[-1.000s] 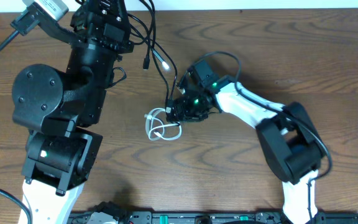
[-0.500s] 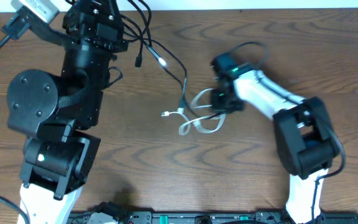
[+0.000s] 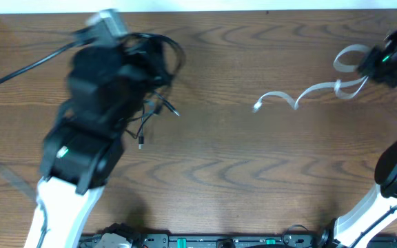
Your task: Untangle cables
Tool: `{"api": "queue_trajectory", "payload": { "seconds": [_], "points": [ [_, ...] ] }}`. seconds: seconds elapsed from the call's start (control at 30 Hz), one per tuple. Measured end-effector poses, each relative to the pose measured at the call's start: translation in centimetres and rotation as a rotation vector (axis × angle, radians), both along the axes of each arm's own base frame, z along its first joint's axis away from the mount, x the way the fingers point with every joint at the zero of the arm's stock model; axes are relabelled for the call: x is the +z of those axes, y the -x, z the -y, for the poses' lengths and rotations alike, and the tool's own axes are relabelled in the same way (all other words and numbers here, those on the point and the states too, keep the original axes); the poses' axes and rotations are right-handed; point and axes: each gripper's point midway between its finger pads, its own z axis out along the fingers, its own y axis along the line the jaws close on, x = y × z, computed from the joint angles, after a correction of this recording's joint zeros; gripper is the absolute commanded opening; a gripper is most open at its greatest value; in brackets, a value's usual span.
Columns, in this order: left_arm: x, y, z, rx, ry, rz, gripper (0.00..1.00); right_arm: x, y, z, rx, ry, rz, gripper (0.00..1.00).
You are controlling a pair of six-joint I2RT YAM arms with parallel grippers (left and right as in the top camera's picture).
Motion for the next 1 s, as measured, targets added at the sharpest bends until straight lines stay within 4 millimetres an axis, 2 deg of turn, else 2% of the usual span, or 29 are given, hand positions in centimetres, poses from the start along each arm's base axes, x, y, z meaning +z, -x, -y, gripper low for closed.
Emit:
{"api": "queue_trajectory", "payload": {
  "seconds": [0.03,0.13,0.27,0.37,0.47,0.57,0.63,0.77,0.83,0.87,0.93,1.0],
  "points": [
    [-1.8,-0.4,1.3,-0.035,-0.017,-0.055,0.07,2.8,-1.2,0.8,-0.008,0.009,0.072,0.01],
    [-5.7,-0.9,4.5,-0.114,-0.06,-0.169,0.07,9.2,-3.6,2.6,-0.04,0.066,0.235,0.01],
    [-8.8,-0.5,8.7,-0.219,-0.098,-0.246,0.07,17.7,-5.1,5.3,-0.112,0.201,0.441,0.01],
    [-10.3,0.5,11.2,-0.282,-0.12,-0.279,0.07,20.7,-5.4,7.0,-0.162,0.271,0.524,0.01],
    [-11.9,1.8,13.8,-0.35,-0.153,-0.315,0.08,22.1,-5.4,8.9,-0.219,0.333,0.564,0.01],
    [-14.2,3.0,16.3,-0.413,-0.192,-0.361,0.07,22.0,-5.6,10.7,-0.275,0.388,0.567,0.01],
    [-16.2,3.9,17.9,-0.451,-0.226,-0.402,0.07,21.3,-6.1,11.7,-0.303,0.414,0.56,0.01],
    [-19.2,5.9,20.5,-0.532,-0.304,-0.451,0.07,17.2,-7.4,13.8,-0.342,0.44,0.484,0.02],
    [-20.6,7.3,22.0,-0.592,-0.354,-0.457,0.07,13.2,-7.9,15.4,-0.361,0.438,0.41,0.15],
    [-21.0,7.8,22.5,-0.61,-0.369,-0.459,0.07,11.5,-7.9,16.0,-0.37,0.433,0.376,0.25],
    [-21.8,8.7,23.3,-0.644,-0.395,-0.462,0.07,7.9,-7.8,17.4,-0.395,0.421,0.308,0.6],
    [-22.3,9.1,23.7,-0.658,-0.406,-0.467,0.07,5.2,-7.7,18.2,-0.406,0.408,0.255,0.88]
  ]
}}
